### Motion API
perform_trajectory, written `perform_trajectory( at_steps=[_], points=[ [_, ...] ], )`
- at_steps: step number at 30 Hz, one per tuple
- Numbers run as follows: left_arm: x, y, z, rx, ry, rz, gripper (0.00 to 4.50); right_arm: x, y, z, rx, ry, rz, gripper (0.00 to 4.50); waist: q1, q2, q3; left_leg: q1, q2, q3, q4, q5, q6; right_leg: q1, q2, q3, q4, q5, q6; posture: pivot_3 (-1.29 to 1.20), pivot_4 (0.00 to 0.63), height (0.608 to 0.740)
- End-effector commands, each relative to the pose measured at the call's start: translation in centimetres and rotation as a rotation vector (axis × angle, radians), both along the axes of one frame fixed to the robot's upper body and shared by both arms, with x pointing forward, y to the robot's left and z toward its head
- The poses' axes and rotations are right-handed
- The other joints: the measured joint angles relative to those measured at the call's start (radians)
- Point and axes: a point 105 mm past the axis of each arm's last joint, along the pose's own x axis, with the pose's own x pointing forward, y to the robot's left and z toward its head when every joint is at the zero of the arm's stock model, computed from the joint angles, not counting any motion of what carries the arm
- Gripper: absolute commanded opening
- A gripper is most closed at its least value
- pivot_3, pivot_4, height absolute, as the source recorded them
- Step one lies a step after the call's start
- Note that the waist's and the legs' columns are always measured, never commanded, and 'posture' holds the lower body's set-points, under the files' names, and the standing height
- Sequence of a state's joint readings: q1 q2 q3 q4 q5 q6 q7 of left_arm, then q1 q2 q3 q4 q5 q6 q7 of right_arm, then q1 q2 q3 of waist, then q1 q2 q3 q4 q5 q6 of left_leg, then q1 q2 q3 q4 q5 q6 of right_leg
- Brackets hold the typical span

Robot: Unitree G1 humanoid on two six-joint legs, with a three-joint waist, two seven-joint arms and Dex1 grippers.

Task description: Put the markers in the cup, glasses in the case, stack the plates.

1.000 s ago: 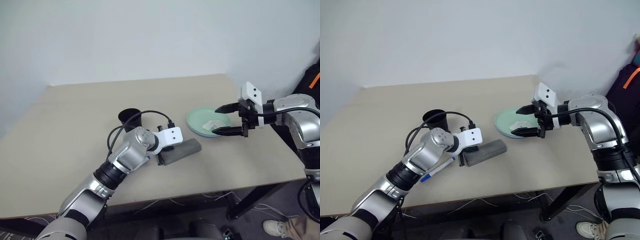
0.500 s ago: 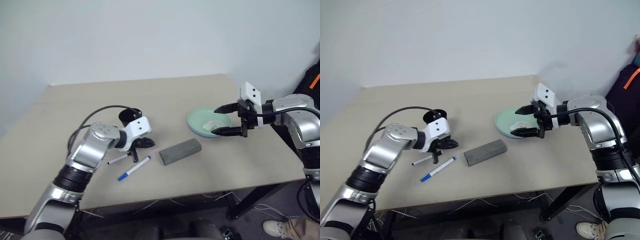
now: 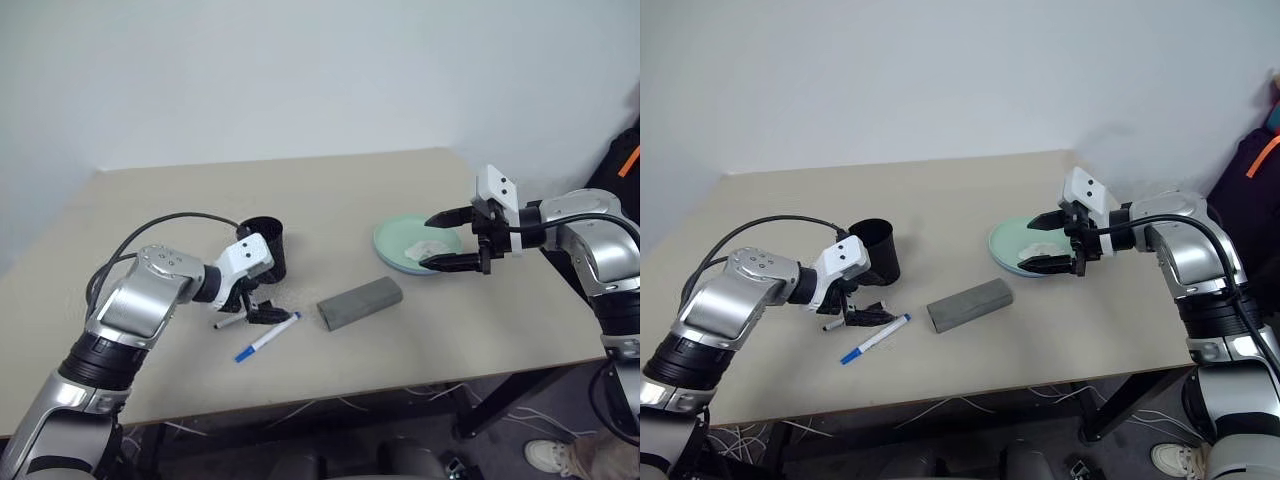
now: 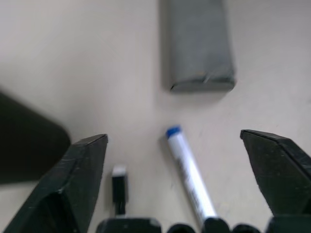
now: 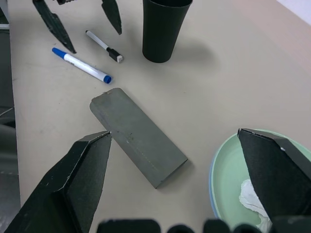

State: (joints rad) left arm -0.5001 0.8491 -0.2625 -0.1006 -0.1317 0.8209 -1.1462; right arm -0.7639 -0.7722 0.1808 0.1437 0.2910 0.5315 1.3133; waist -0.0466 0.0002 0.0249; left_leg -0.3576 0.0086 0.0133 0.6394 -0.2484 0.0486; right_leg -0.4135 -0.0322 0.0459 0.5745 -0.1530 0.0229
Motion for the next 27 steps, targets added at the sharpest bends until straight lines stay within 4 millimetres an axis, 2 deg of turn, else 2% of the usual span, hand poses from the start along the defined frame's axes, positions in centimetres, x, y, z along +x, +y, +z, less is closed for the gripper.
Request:
perform_trajectory(
  at_steps=[1,11,16,27],
  points=[
    [0.0,-0.3,0.5,0.068,-0.017,-0.012,4.49,0.1,0.3,1.3,0.007,-0.055,0.014,4.50,0.001,0.000,0.000,0.000,0.000,0.000,0.000,0.000,0.000,0.000,0.000,0.000,0.000,0.000,0.000,0.00,0.000,0.732],
    [-0.2,-1.8,-1.2,0.211,0.040,-0.062,4.49,0.0,0.6,1.1,0.013,-0.049,0.016,4.50,0.000,0.000,0.000,0.000,0.000,0.000,0.000,0.000,0.000,0.000,0.000,0.000,0.000,0.000,0.000,0.00,0.000,0.732],
    [-0.3,-2.4,-1.5,0.233,0.053,-0.100,4.49,-0.1,0.4,1.1,0.011,-0.046,0.011,4.50,0.000,0.000,0.000,-0.001,0.000,0.000,0.000,0.000,0.000,0.000,0.000,0.000,0.000,0.000,0.000,0.00,0.000,0.732],
    [0.0,-2.6,-2.5,0.279,0.101,-0.124,4.49,-0.2,0.3,1.2,0.018,-0.048,0.009,4.50,0.001,0.000,0.000,-0.001,0.000,0.000,0.000,0.000,0.000,0.000,0.000,0.000,0.000,0.000,0.000,0.00,0.000,0.732]
  ],
)
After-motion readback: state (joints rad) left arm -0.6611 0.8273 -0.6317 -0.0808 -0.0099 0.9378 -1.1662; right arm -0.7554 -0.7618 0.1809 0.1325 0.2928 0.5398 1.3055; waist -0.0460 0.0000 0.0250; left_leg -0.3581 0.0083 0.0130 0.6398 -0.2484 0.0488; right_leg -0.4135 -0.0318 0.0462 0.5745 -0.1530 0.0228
